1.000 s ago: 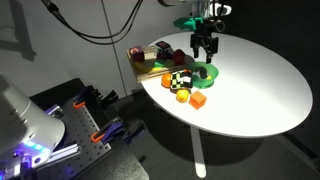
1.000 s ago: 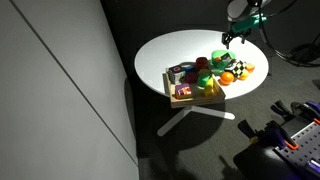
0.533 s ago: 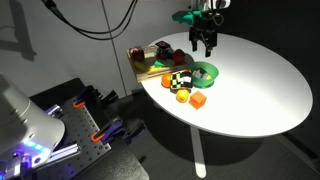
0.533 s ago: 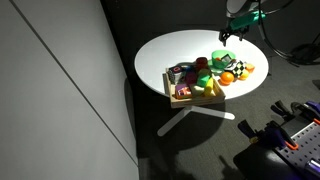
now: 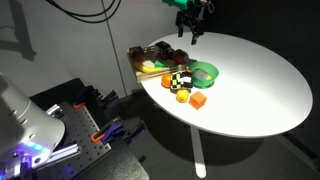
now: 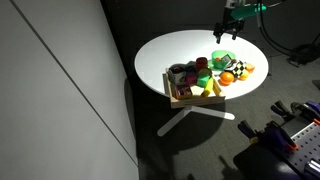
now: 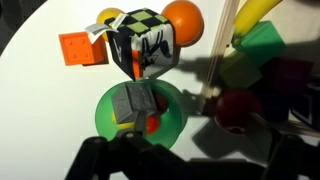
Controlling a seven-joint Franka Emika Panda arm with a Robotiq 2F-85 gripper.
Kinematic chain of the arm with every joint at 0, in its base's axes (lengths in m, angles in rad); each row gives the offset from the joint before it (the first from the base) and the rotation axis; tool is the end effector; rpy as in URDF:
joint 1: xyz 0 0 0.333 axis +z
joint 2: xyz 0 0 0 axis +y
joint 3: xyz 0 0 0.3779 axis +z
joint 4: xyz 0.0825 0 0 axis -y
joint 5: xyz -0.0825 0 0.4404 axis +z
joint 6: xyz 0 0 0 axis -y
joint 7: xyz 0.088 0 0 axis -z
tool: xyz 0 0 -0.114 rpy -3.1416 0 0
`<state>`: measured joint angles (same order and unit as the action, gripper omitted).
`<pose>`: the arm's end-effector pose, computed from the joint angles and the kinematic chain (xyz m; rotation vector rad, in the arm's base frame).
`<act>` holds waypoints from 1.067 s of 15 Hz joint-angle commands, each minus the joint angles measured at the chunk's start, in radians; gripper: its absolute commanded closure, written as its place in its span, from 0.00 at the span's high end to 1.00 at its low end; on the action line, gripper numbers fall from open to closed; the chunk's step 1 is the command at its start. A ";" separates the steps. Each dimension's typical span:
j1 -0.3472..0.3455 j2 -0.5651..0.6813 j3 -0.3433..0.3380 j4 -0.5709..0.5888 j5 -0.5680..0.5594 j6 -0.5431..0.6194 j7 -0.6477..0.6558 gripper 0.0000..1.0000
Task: Put the grey block in the green bowl
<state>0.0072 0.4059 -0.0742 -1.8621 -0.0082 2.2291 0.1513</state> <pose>0.6978 -0.0435 0.3115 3.0870 -0.3218 -0.0564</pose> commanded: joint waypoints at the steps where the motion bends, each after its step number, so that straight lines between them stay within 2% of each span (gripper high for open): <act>1: -0.029 -0.063 0.033 -0.010 0.041 -0.140 -0.091 1.00; 7: -0.017 -0.123 0.025 0.014 0.008 -0.329 -0.095 1.00; 16: -0.010 -0.277 0.031 -0.008 -0.012 -0.441 -0.081 1.00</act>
<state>0.0004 0.1912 -0.0534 -1.8528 -0.0003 1.8246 0.0702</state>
